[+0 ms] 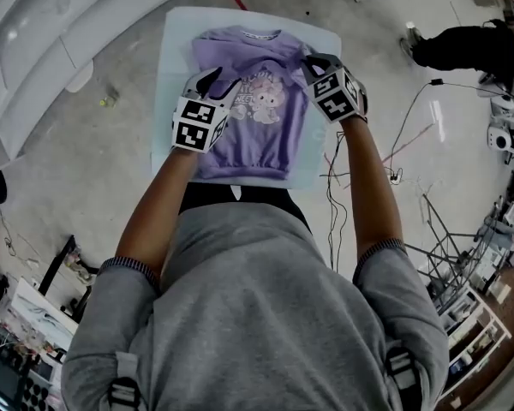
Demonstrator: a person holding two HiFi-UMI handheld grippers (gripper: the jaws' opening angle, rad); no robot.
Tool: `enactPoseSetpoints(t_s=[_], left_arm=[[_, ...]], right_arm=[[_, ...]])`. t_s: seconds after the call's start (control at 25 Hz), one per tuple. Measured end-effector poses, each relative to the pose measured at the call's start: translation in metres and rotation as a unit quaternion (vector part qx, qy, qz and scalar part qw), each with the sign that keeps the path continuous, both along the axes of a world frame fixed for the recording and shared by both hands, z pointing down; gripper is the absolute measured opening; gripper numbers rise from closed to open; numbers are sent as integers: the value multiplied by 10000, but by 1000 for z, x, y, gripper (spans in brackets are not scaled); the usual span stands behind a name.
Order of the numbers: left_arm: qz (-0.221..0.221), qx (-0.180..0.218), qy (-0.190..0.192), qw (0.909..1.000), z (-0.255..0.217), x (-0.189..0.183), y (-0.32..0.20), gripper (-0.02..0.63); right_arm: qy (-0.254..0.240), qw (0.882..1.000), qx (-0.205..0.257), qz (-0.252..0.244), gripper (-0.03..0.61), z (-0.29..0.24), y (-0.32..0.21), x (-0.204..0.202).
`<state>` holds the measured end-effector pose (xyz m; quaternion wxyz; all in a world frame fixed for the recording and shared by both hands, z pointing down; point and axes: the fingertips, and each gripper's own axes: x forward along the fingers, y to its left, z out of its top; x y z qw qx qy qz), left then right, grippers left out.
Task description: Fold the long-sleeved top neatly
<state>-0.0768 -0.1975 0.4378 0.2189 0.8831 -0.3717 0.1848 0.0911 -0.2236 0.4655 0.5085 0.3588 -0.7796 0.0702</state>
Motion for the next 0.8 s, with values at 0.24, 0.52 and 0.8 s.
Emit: enactPoseSetpoints(t_s=[0.24,0.52,0.8], left_arm=[[-191,-164,-22,9997,17,-30,-8,219],[-333,-443,-55,9984,49,-58,-7,219],[-480,-715,-63,9963,76,-87,-4,219]], right_arm=[[84,9985,-151,-514,40,23,-23,-52],[230,9907,-596,-1203,41,76,-40,-108],[227,9855,-1180,-1201,44,141,-50,-150]])
